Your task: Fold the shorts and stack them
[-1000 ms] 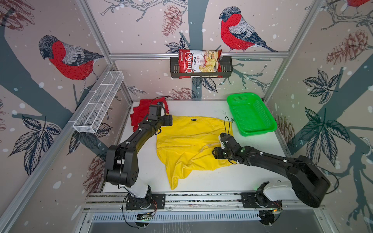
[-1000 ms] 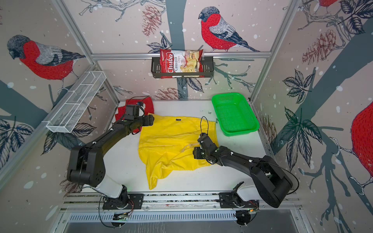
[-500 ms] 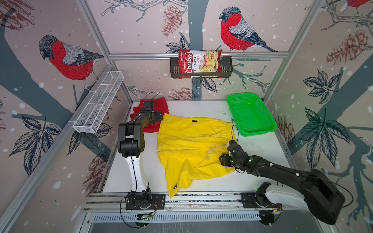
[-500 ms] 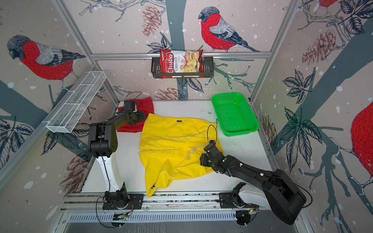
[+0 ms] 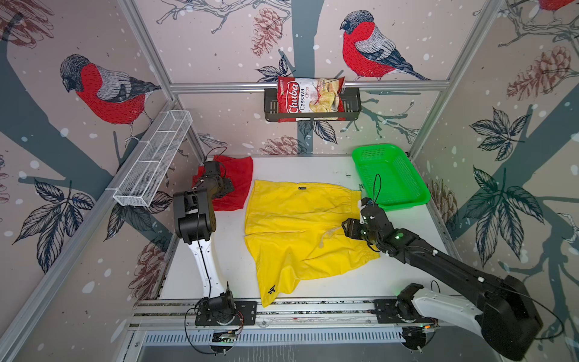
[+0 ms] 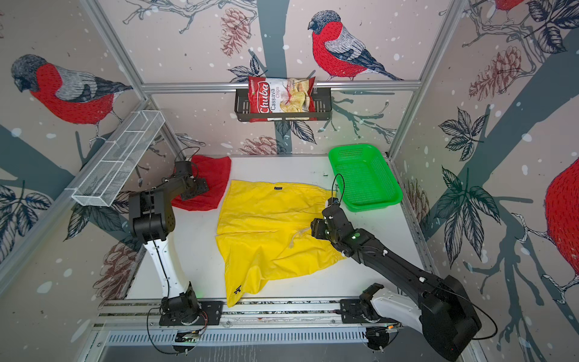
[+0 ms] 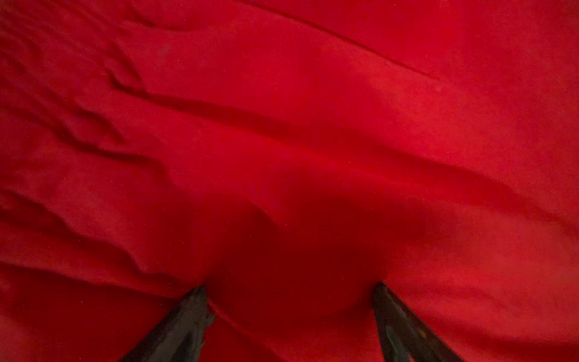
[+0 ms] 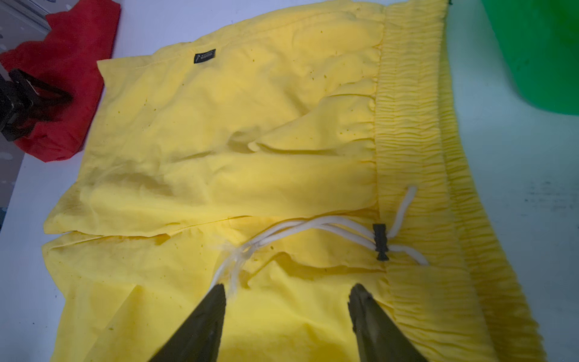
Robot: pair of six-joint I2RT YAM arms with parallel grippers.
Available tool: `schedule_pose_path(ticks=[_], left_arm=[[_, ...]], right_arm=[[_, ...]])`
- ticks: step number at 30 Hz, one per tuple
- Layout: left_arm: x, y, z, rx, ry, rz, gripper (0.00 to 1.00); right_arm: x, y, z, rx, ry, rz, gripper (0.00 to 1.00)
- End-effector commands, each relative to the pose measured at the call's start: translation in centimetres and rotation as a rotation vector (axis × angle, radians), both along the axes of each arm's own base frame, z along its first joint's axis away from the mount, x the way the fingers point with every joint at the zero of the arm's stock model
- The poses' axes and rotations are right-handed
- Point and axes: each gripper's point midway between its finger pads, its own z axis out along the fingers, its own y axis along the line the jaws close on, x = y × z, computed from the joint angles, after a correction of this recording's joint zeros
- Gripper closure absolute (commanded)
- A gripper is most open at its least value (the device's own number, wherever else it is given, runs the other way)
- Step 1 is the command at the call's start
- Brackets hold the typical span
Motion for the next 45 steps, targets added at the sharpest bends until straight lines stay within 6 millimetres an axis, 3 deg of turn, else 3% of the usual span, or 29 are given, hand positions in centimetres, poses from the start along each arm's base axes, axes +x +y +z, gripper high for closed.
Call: schedule_pose_path(ticks=[1, 5, 8, 10, 16, 20, 23, 27, 36, 40, 43, 45], left_arm=[[0.2, -1.3, 2.3, -0.049, -0.038, -0.05, 0.17], [1.0, -4.6, 7.6, -0.096, -0.158, -0.122, 0.16], [0.7, -8.4, 10.5, -0.1, -0.215, -0.202, 0.16], [0.1, -11.4, 11.3, -0.141, -0.237, -0.271, 0.16], [-2.3, -20.8, 10.6, -0.235, -0.267, -0.482, 0.25], [-2.4, -24.7, 7.9, -0.305, -0.238, -0.543, 0.32], [-1.7, -25.6, 4.8, -0.309, -0.183, -0.537, 0.33], [-0.3, -24.9, 1.2, -0.264, -0.11, -0.502, 0.33], [5.1, -24.8, -1.5, -0.204, -0.084, -0.501, 0.33], [9.2, -24.6, -0.3, -0.197, -0.132, -0.5, 0.32], [12.6, -24.5, 3.0, -0.178, -0.197, -0.515, 0.3], [14.4, -24.5, 6.6, -0.161, -0.256, -0.528, 0.28]], right_arm=[[1.1, 1.3, 1.7, 0.007, -0.06, 0.044, 0.36], [2.8, 5.2, 3.6, 0.068, -0.128, 0.121, 0.36], [4.1, 8.0, 2.8, 0.037, -0.114, 0.17, 0.36], [5.1, 9.5, 2.0, 0.011, -0.106, 0.193, 0.36], [8.7, 11.3, -1.7, -0.06, -0.057, 0.192, 0.37], [11.2, 11.0, -4.0, -0.079, -0.019, 0.165, 0.37], [13.0, 10.7, -5.1, -0.072, -0.002, 0.148, 0.38], [15.3, 10.0, -7.1, -0.088, 0.025, 0.13, 0.38], [21.5, 8.2, -10.7, -0.139, 0.052, 0.072, 0.39], [25.1, 8.9, -9.5, -0.113, 0.013, 0.072, 0.39], [27.3, 10.0, -5.9, -0.071, -0.049, 0.086, 0.39], [28.3, 10.7, -1.8, -0.05, -0.111, 0.099, 0.38]])
